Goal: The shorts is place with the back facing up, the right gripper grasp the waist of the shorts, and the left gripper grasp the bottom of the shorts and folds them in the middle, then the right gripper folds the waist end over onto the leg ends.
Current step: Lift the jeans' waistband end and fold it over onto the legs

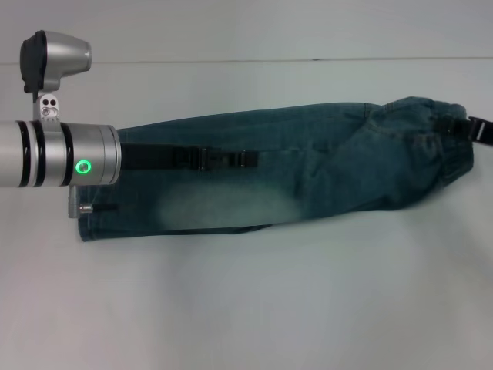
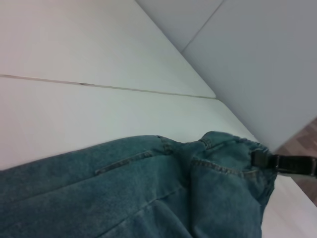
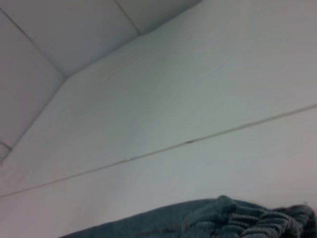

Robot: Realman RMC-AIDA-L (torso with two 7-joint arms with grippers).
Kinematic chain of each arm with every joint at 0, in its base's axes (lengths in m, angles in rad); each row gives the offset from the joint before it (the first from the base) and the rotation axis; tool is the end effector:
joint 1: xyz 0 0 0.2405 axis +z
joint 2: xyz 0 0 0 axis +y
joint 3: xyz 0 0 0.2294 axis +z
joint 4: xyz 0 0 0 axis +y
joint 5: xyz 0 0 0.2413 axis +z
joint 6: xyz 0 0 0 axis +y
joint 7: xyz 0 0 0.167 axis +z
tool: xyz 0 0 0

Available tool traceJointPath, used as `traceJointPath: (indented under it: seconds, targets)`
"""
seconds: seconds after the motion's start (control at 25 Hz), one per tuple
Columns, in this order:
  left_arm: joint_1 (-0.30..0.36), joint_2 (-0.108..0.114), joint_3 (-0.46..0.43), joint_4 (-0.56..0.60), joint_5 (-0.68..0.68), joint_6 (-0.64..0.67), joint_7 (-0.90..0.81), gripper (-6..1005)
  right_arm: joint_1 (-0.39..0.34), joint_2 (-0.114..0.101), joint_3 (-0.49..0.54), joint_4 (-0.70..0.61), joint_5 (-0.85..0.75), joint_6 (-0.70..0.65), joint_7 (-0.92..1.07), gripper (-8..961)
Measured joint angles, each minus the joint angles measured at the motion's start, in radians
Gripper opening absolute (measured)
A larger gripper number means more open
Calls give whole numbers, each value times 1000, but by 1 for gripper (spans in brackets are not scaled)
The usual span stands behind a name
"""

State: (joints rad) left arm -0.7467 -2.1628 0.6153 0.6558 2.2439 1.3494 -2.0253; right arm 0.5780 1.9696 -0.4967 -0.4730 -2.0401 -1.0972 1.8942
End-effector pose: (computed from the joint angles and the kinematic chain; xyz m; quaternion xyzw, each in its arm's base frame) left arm -0.2057 0.4021 -0.0457 -0.8636 -0.4548 -0.1957 0.0951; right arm 0.3368 0.4071 0.0403 -0.7472 0.5398 0.2498 0.2965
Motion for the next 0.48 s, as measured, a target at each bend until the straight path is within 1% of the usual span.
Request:
traceJointPath:
  seconds: [0.16, 0.48]
  targets:
    - [7, 0, -2, 0, -8, -18, 1, 932, 30, 4, -3, -15, 0, -24, 3, 109]
    - [34, 0, 2, -25, -39, -101, 24, 931, 100, 13, -22, -18, -5, -40, 5, 110]
